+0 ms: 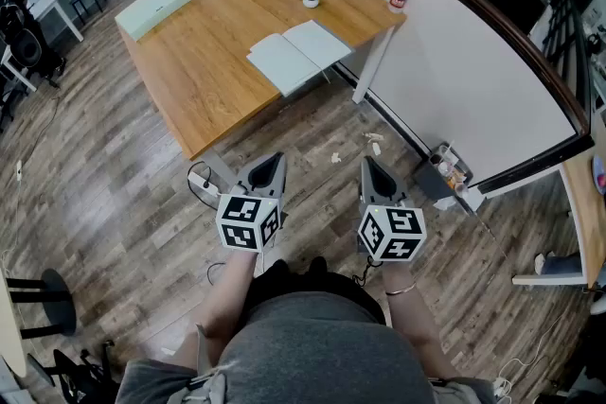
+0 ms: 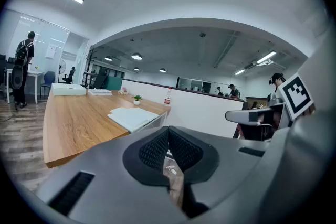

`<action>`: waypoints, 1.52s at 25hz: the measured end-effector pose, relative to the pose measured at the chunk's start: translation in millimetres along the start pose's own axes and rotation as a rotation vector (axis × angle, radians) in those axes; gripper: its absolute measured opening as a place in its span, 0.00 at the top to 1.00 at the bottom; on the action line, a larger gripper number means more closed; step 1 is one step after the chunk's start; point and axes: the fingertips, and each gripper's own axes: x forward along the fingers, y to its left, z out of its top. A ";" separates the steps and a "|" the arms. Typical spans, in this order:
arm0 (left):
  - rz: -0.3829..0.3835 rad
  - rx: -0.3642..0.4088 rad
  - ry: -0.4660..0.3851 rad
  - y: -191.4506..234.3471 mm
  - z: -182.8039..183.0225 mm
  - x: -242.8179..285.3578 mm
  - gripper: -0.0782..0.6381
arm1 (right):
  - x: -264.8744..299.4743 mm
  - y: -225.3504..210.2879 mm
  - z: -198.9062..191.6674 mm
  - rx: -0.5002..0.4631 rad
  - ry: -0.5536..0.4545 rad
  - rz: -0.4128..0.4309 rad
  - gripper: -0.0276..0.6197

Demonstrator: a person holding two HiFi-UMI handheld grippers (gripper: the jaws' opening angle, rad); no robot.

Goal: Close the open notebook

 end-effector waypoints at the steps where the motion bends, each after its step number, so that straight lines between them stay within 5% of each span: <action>1: 0.000 -0.001 -0.006 -1.0 1.0 1.9 0.86 | 0.6 -1.7 -0.2 -0.003 0.000 0.001 0.95; 13: 0.019 0.008 -0.009 -18.0 -5.7 11.4 0.85 | -8.5 -36.6 -6.1 0.060 -0.003 -0.039 0.95; 15: 0.025 0.008 -0.008 -22.0 -6.0 13.7 0.81 | -9.8 -41.0 -8.7 0.082 0.009 -0.022 0.86; 24: 0.056 -0.004 0.009 -24.6 -9.8 27.5 0.74 | -3.9 -59.5 -15.3 0.200 0.035 0.045 0.77; 38: 0.063 -0.002 0.071 41.5 11.4 146.1 0.71 | 115.1 -103.0 2.8 0.348 0.076 0.061 0.73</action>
